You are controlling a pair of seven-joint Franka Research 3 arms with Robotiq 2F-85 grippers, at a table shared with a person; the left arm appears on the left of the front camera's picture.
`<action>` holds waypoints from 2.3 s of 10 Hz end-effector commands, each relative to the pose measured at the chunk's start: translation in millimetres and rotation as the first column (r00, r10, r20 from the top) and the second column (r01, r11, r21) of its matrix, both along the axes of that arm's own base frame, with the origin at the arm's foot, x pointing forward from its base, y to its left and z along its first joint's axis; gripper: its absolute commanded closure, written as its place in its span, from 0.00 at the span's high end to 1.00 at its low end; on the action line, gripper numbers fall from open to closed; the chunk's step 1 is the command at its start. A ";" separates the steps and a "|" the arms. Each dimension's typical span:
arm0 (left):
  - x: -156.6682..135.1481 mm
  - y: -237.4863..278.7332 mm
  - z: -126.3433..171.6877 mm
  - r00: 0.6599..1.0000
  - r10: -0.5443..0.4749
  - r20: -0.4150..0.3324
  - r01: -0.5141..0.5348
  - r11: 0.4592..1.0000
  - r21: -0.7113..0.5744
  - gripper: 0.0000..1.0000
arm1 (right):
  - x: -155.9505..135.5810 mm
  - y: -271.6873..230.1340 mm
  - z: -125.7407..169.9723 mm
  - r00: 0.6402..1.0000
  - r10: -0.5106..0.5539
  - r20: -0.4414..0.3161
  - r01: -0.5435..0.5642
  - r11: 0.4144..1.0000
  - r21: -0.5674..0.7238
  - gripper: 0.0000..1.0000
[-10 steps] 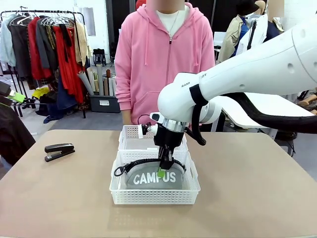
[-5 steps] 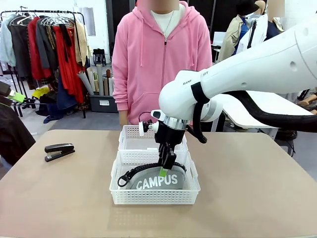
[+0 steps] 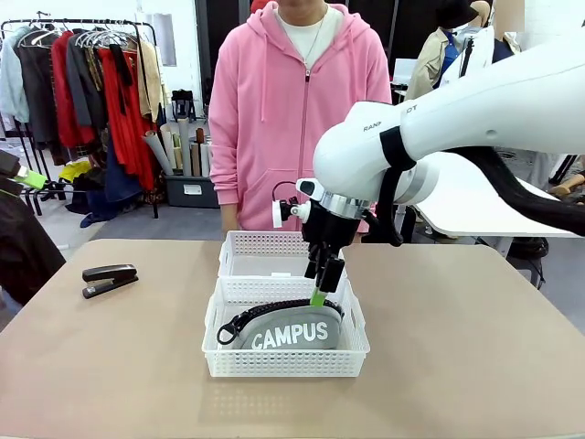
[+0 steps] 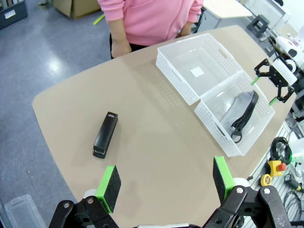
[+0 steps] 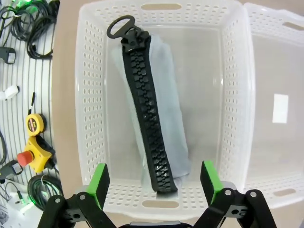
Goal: Distribute items into two baskets.
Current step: Place the picked Pencil pouch into the Organizing basket as instructed by the person, then pick up the Stapler that the person points to.
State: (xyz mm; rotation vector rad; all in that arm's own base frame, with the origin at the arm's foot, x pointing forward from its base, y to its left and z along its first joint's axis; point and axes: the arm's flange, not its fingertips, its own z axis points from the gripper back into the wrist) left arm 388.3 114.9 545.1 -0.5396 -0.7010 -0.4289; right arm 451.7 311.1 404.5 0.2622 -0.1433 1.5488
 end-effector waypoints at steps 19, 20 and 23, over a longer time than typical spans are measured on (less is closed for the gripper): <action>0.2 1.0 0.2 1.000 -0.010 0.014 0.011 1.000 -0.011 1.00 | 0.7 -110.8 69.8 0.928 -0.372 -0.012 0.371 0.924 0.087 1.00; 0.2 1.0 0.2 1.000 -0.010 0.014 0.011 1.000 -0.011 1.00 | 2.6 -138.0 86.1 0.898 -0.433 -0.076 0.439 0.893 0.099 1.00; 0.2 1.0 0.2 1.000 -0.010 0.014 0.011 1.000 -0.011 1.00 | -8.6 -234.6 124.8 0.768 -0.605 -0.211 0.638 0.755 0.155 1.00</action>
